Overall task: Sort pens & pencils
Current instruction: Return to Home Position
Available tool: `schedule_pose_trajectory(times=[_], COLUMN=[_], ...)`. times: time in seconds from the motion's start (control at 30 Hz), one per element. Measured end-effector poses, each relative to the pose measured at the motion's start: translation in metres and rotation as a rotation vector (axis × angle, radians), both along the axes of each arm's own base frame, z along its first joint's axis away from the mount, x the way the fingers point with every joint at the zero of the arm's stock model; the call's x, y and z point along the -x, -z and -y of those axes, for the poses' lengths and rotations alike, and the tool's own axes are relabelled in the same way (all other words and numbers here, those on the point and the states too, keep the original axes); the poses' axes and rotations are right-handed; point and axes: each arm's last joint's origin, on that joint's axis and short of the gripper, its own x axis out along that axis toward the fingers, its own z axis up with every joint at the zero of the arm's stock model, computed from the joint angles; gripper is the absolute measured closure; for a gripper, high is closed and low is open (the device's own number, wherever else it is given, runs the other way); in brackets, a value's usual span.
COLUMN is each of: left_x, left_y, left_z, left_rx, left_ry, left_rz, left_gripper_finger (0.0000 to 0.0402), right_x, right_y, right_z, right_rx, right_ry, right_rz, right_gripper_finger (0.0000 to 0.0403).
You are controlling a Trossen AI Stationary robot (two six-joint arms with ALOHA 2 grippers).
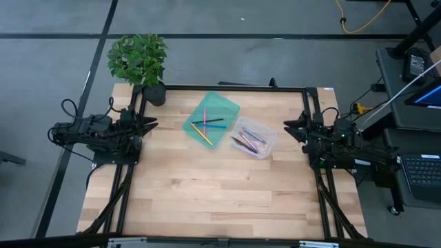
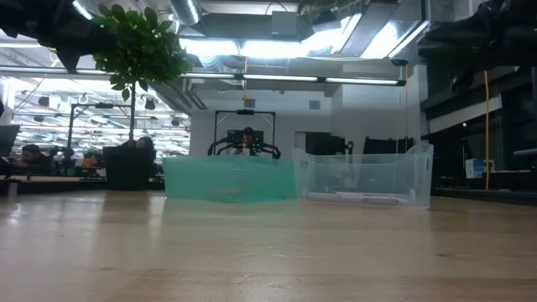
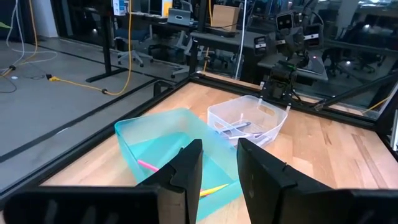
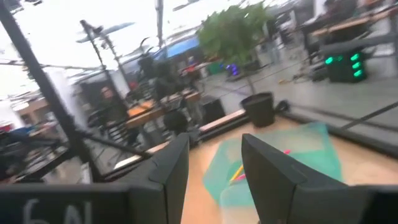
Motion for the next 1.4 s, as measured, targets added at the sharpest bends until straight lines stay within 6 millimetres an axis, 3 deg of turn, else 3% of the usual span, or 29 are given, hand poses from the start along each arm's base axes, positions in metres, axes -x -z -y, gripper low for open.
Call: schedule_pose_trajectory(times=[0.37,0.73,0.9,1.03,1.17,1.4], left_x=[0.0,-0.002,-0.019,-0.03,-0.037,-0.043], left_y=[0.0,0.001,0.019,0.04,0.048,0.071], left_z=[0.0,0.0,0.001,0.002,0.003,0.004], left_rx=[0.0,-0.004,-0.046,-0.052,-0.092,-0.072], left_ry=[0.0,-0.017,-0.039,-0.049,-0.063,-0.066], left_rz=[0.0,0.016,0.054,0.044,0.111,0.067], left_gripper_finger=[0.0308,0.0308,0.0308,0.0308,0.0308,0.0308], right_x=[-0.001,-0.004,-0.012,-0.012,-0.011,-0.011], right_y=[0.009,0.014,0.038,0.038,0.032,0.031], right_z=[-0.002,-0.001,0.001,0.001,0.001,0.0], right_rx=[-0.015,0.089,0.115,0.114,0.138,0.186], right_ry=[-0.072,-0.063,-0.043,-0.041,-0.043,-0.059], right_rz=[-0.091,-0.081,-0.023,-0.033,0.031,0.036], right_gripper_finger=[0.0254,0.0254,0.0254,0.0254,0.0254,0.0254])
